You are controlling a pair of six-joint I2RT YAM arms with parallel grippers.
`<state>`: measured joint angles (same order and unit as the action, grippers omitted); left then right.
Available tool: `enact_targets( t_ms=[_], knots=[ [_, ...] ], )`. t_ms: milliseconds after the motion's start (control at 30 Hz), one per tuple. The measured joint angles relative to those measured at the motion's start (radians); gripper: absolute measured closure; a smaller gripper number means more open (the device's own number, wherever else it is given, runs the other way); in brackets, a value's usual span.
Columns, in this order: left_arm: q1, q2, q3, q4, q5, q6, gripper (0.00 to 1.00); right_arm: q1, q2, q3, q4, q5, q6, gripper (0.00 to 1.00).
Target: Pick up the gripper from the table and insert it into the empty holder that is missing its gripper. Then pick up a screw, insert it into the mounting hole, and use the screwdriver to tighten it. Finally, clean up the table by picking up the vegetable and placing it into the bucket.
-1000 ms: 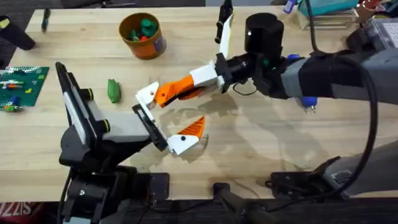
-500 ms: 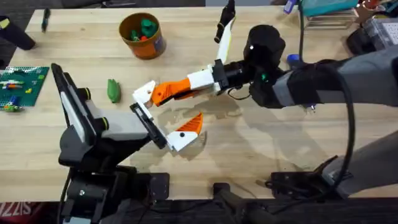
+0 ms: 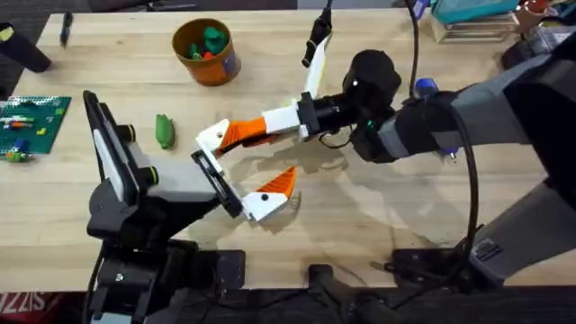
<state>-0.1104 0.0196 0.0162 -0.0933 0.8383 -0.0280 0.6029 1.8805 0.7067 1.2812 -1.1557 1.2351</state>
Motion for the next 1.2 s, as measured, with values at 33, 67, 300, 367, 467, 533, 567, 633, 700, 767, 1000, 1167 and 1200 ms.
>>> enact_targets(
  t_ms=[33, 67, 300, 367, 467, 533, 567, 633, 700, 767, 1000, 1167, 1200],
  knots=[
    [0.000, 0.000, 0.000, 0.000, 0.000, 0.000, 0.015, 0.000, 0.000, 0.000, 0.000, 0.001, 0.002, 0.993],
    [0.000, 0.000, 0.000, 0.000, 0.000, 0.000, 0.015, 0.000, 0.000, 0.000, 0.000, 0.003, 0.004, 0.993],
    [0.000, 0.000, 0.000, 0.000, -0.001, 0.000, 0.015, 0.004, 0.000, 0.000, -0.001, 0.019, 0.017, 0.993],
    [0.003, 0.000, 0.000, 0.000, -0.001, 0.000, 0.015, 0.006, 0.000, 0.000, -0.001, 0.026, 0.018, 0.993],
    [0.003, 0.000, 0.000, 0.000, -0.001, 0.000, 0.015, 0.008, 0.000, 0.000, -0.001, 0.032, 0.019, 0.993],
    [0.003, 0.000, 0.000, -0.001, 0.000, 0.000, 0.015, 0.007, 0.000, 0.000, -0.001, 0.033, 0.019, 0.993],
    [0.003, 0.000, 0.000, -0.001, 0.000, 0.000, 0.015, 0.007, 0.000, 0.000, -0.001, 0.033, 0.019, 0.993],
    [0.003, 0.000, 0.000, -0.001, 0.000, 0.000, 0.015, 0.007, 0.000, 0.000, -0.001, 0.033, 0.019, 0.993],
    [0.003, 0.000, 0.000, -0.001, 0.000, 0.000, 0.015, 0.007, 0.000, 0.000, -0.001, 0.034, 0.019, 0.993],
    [0.003, 0.000, 0.000, -0.001, 0.001, 0.000, 0.015, 0.007, 0.000, 0.000, -0.001, 0.033, 0.019, 0.993],
    [0.003, 0.000, 0.000, -0.001, 0.003, 0.000, 0.015, 0.007, 0.000, 0.000, -0.002, 0.032, 0.020, 0.973],
    [0.003, -0.001, 0.000, -0.001, 0.019, 0.002, 0.015, 0.006, 0.000, -0.001, -0.015, 0.025, 0.022, 0.839],
    [0.003, -0.001, 0.000, -0.002, 0.025, 0.004, 0.015, 0.006, 0.001, -0.001, -0.016, 0.022, 0.022, 0.820]
  ],
)
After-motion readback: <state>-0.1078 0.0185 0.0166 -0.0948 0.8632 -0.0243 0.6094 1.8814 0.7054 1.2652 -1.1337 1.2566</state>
